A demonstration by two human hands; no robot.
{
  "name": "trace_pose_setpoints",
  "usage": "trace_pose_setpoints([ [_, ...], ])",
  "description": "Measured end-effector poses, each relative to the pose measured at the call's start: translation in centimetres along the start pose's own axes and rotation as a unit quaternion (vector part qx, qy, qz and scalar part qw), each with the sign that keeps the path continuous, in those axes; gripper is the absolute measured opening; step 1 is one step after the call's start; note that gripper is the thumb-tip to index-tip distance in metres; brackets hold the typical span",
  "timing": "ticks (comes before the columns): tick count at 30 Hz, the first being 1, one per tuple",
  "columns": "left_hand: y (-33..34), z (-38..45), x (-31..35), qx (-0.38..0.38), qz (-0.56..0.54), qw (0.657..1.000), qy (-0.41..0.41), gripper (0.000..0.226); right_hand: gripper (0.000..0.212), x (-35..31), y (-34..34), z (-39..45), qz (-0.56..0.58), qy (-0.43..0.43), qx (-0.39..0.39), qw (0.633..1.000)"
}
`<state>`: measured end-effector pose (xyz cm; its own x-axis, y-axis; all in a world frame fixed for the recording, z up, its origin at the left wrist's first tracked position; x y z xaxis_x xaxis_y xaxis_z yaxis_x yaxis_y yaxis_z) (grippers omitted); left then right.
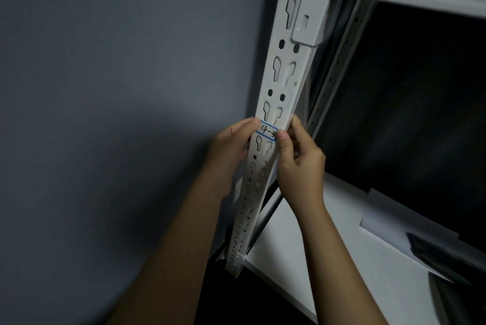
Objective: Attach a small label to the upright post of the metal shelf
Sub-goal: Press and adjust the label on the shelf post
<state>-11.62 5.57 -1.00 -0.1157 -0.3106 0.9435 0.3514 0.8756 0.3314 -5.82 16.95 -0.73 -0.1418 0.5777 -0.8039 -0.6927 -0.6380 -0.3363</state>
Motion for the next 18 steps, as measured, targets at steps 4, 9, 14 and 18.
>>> trace_pose_setpoints([
  [4, 0.13, 0.02, -0.08, 0.0, 0.011, 1.0, -0.005, 0.019, 0.05, 0.08, 0.17, 0.04, 0.0, -0.001, 0.003, 1.0],
  [9, 0.6, 0.1, 0.08, 0.002, -0.021, 1.0, -0.009, 0.015, 0.05, 0.23, 0.37, -0.05, 0.001, -0.004, 0.014, 1.0],
  [14, 0.86, 0.2, 0.33, -0.008, -0.035, 0.999, -0.008, 0.012, 0.047, -0.11, 0.27, -0.22, -0.002, 0.0, 0.026, 1.0],
  [18, 0.83, 0.24, 0.32, -0.006, -0.032, 0.999, -0.008, 0.01, 0.049, 0.07, 0.52, -0.24, 0.002, 0.007, 0.029, 1.0],
])
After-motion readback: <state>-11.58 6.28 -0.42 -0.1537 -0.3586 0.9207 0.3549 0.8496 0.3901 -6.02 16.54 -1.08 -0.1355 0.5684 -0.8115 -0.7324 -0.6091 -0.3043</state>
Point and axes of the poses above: each hand's wrist, its own z-axis towards the middle knuckle, its own y-axis out of the palm, x = y × z, the point moved 7 cm from there along z, towards the middle knuckle, and after that the axes turned 3 degrees about -z, right-handed, at the moved point
